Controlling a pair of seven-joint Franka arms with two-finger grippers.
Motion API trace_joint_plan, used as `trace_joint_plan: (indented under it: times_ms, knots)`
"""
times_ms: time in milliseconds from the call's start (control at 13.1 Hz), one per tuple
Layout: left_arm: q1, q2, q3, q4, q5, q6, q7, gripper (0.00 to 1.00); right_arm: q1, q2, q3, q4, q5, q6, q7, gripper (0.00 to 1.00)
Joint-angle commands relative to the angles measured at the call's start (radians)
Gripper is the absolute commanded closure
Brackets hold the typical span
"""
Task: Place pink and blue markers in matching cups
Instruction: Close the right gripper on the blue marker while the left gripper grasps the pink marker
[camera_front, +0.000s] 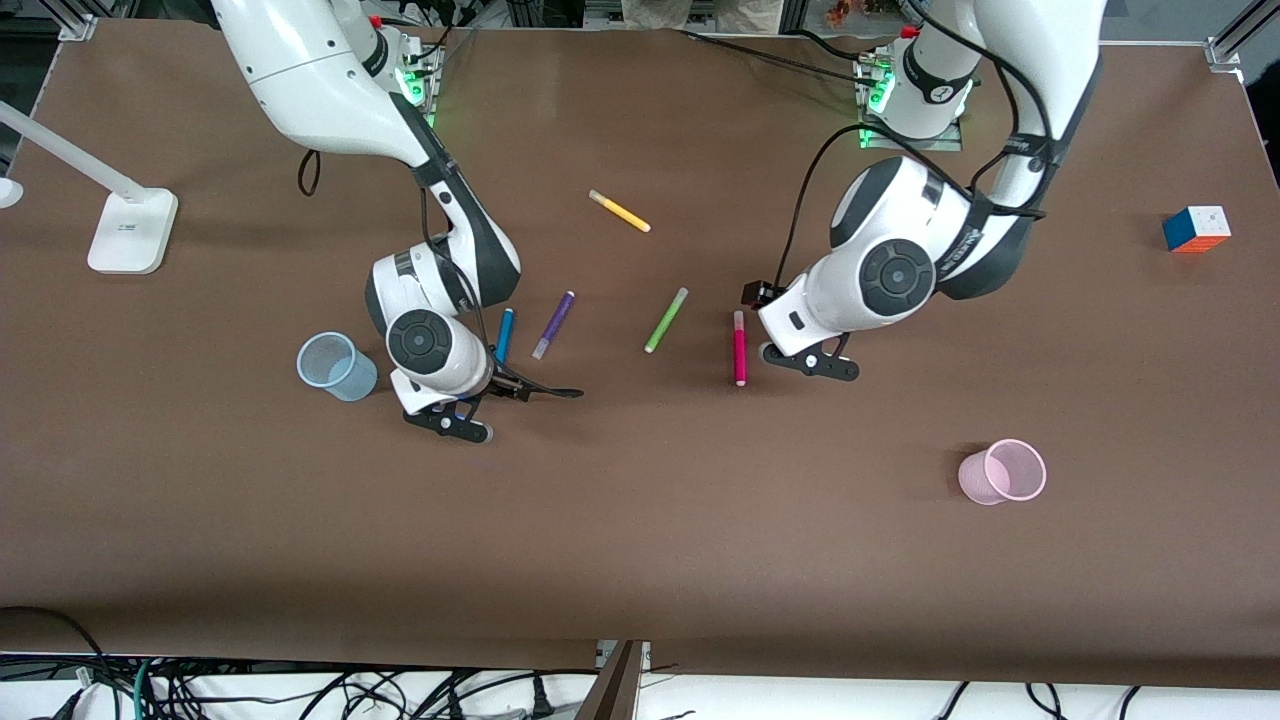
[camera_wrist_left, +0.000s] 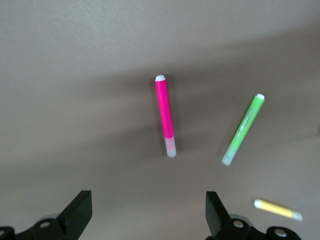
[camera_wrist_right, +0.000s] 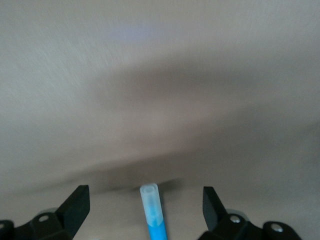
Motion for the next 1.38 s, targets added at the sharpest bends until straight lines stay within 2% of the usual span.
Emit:
trace_joint_plan:
  times_ms: [0, 229, 382, 535, 688, 764, 993, 1069, 1222, 1299]
  knots:
    - [-0.032, 0.018, 0.001, -0.062, 0.026, 0.103, -0.037, 0.0, 0.004, -0.092, 0.011, -0.127, 0.007, 0.022, -0.047, 0.0]
    - [-0.065, 0.068, 0.001, -0.066, 0.074, 0.147, -0.115, 0.0, 0.004, -0.115, 0.015, -0.162, 0.007, 0.024, -0.067, 0.0]
    - [-0.085, 0.111, 0.001, -0.066, 0.124, 0.195, -0.205, 0.0, 0.003, -0.11, 0.014, -0.162, 0.007, 0.03, -0.076, 0.13]
    - [-0.099, 0.14, 0.001, -0.068, 0.144, 0.212, -0.232, 0.08, 0.003, -0.101, 0.014, -0.162, 0.007, 0.057, -0.082, 0.17]
    - [-0.102, 0.168, 0.001, -0.07, 0.157, 0.258, -0.232, 0.08, 0.001, -0.09, 0.014, -0.162, 0.007, 0.079, -0.082, 0.17]
    - [-0.108, 0.176, 0.001, -0.07, 0.16, 0.261, -0.232, 0.15, 0.001, -0.083, 0.014, -0.159, 0.007, 0.091, -0.082, 0.17]
    - [-0.11, 0.18, 0.001, -0.086, 0.16, 0.261, -0.232, 0.26, 0.003, -0.072, 0.014, -0.158, 0.008, 0.116, -0.081, 0.17]
    - [-0.114, 0.189, 0.001, -0.088, 0.16, 0.261, -0.232, 0.28, 0.001, -0.072, 0.014, -0.159, 0.007, 0.119, -0.081, 0.21]
    - [-0.116, 0.193, 0.001, -0.088, 0.16, 0.261, -0.233, 0.4, 0.001, -0.072, 0.014, -0.158, 0.008, 0.119, -0.082, 0.51]
    - [-0.117, 0.194, 0.001, -0.089, 0.16, 0.258, -0.233, 0.51, 0.001, -0.072, 0.014, -0.156, 0.008, 0.119, -0.082, 0.64]
